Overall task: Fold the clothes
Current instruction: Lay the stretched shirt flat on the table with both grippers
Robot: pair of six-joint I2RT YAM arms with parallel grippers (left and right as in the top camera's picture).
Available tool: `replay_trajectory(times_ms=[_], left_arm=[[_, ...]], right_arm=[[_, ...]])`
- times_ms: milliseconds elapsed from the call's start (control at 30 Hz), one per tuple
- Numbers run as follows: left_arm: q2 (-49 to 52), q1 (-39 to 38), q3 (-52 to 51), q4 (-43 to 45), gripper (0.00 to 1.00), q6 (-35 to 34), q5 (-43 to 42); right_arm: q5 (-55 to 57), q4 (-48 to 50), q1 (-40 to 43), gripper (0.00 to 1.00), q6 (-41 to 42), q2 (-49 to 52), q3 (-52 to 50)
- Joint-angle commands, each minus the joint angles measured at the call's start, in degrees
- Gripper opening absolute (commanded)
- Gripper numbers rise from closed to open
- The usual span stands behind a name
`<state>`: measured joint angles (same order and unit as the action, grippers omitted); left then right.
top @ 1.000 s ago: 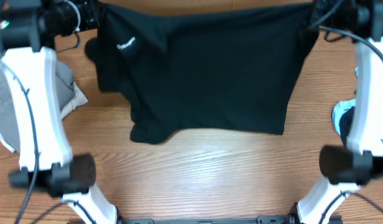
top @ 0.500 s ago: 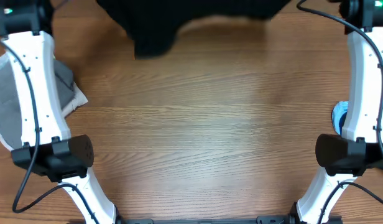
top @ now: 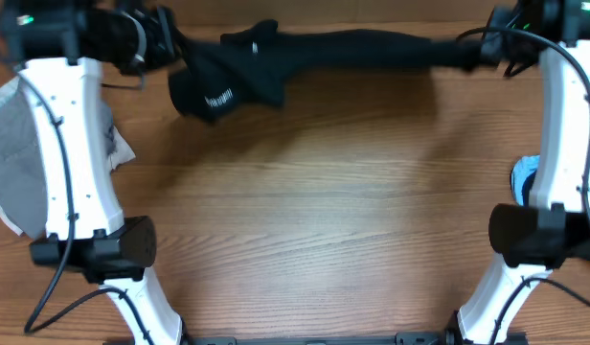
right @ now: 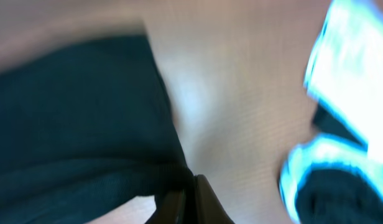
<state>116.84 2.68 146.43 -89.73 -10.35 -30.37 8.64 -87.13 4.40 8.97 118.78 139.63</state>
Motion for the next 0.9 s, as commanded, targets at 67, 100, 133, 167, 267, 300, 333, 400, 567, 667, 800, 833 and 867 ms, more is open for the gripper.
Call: replay_trajectory(times_ms=[67,100,133,167,267,300,333,400,567,667,800,833,867], left_arm=[[5.8,-7.7,-12.5,-7.0,0.04,11.9,4.3],[6.1,-8.4,-15.0,-7.1,0.04,11.9,5.6],[6.3,-9.0,-17.3,-7.1,0.04,11.9,7.1],[6.4,-9.7,-20.2,-7.1,0.04,11.8,8.9],[6.4,-11.1,-28.4,-6.9,0.04,11.7,10.5],[6.4,-11.4,-30.5,-6.6,0.04,11.7,10.5],[6.4,-11.6,-32.4,-6.3,0.04,11.7,10.5],[6.3,-11.8,-35.9,-5.7,0.04,11.7,10.5],[6.0,-12.0,-43.7,-3.0,0.04,12.1,10.5],[5.4,-12.0,-47.2,-2.1,0.04,12.1,11.5],[1.1,-11.9,-52.5,0.1,0.04,10.3,14.1],[-0.3,-11.8,-53.5,0.6,0.04,9.5,15.1],[-1.7,-11.8,-54.5,0.9,0.04,8.5,16.3]], right_arm=[[2.3,-5.9,0.6,0.04,0.1,1.8,-14.0],[2.3,-6.6,0.7,0.04,0.1,1.8,-16.2],[2.3,-7.4,0.8,0.04,0.1,1.8,-17.8],[2.3,-7.7,1.0,0.04,0.1,1.8,-19.6],[3.0,-7.8,2.3,0.04,1.8,1.8,-24.5],[3.2,-7.8,3.0,0.04,2.4,1.8,-25.7],[3.2,-7.8,3.7,0.04,2.9,1.8,-26.9],[3.2,-7.7,5.2,0.04,3.1,1.8,-28.8],[3.1,-7.2,9.8,0.04,4.5,1.8,-33.0],[2.3,-6.6,12.5,0.04,4.8,1.8,-35.4],[0.5,-4.8,14.4,0.04,4.8,1.8,-37.8],[0.3,-4.7,14.5,0.04,4.8,1.8,-38.0],[0.3,-4.7,14.5,0.04,4.8,1.8,-38.0]])
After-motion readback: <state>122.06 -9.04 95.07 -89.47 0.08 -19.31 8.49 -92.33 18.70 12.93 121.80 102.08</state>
